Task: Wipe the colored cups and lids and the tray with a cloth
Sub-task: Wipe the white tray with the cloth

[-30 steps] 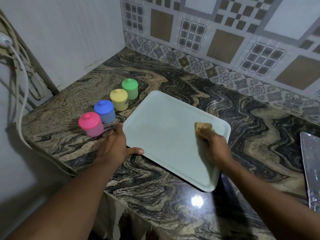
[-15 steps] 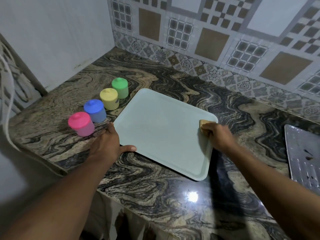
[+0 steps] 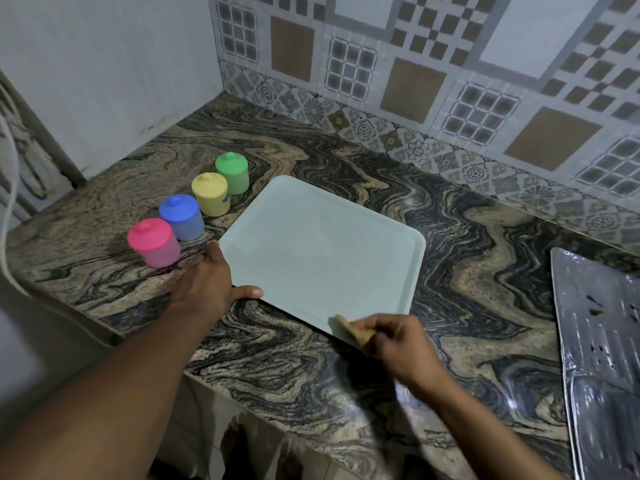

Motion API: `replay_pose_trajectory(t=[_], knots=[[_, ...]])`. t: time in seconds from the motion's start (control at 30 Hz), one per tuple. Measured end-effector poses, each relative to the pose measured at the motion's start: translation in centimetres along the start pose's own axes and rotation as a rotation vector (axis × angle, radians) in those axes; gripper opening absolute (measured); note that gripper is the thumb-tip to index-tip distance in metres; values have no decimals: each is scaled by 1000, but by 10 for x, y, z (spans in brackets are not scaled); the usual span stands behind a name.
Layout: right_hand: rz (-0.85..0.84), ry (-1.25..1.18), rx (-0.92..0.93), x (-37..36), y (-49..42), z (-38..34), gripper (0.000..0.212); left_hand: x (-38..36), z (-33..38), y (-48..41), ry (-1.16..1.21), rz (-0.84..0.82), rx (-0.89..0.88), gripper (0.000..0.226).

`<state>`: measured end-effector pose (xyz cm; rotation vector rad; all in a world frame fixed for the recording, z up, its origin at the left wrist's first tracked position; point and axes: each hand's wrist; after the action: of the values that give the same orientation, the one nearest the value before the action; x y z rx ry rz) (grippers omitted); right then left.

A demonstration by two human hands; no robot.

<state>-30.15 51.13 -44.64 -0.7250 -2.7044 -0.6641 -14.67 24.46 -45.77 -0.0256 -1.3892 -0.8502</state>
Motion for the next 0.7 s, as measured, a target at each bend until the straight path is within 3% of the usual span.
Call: replay_pose_trajectory(t=[0.1, 0.17, 0.23, 0.3, 0.37, 0.53, 0.6, 0.7], knots=[[-46, -727, -110, 29, -16, -28, 37, 2, 1, 3, 5, -48, -3, 127], [-95, -1021, -132, 44, -23, -48, 41, 3, 1, 4, 11, -102, -11, 130], [-141, -1155, -130, 51, -28, -67, 28, 7, 0, 6, -41, -130, -37, 128], [-160, -1143, -118, 51, -36, -79, 17, 12, 5, 9, -92, -105, -93, 120], [-181, -1029, -118, 46, -47, -89, 27, 20, 16, 13, -13, -69, -140, 113], [-173, -769, -97, 27, -70, -126, 31, 62, 53, 17, 745, -281, -232, 78], [-156, -784, -115, 22, -80, -140, 28, 78, 60, 18, 905, -362, -282, 60], [-120, -751, -123, 17, -94, -162, 24, 93, 60, 14, 992, -329, -314, 37]])
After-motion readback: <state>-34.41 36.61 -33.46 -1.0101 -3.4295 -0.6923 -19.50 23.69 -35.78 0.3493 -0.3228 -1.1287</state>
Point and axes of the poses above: each hand's wrist, its own y-axis away from the middle knuckle, its own x-axis out of the back of the hand, z = x × y, and after that the axes turned 12 degrees about -z, right-handed
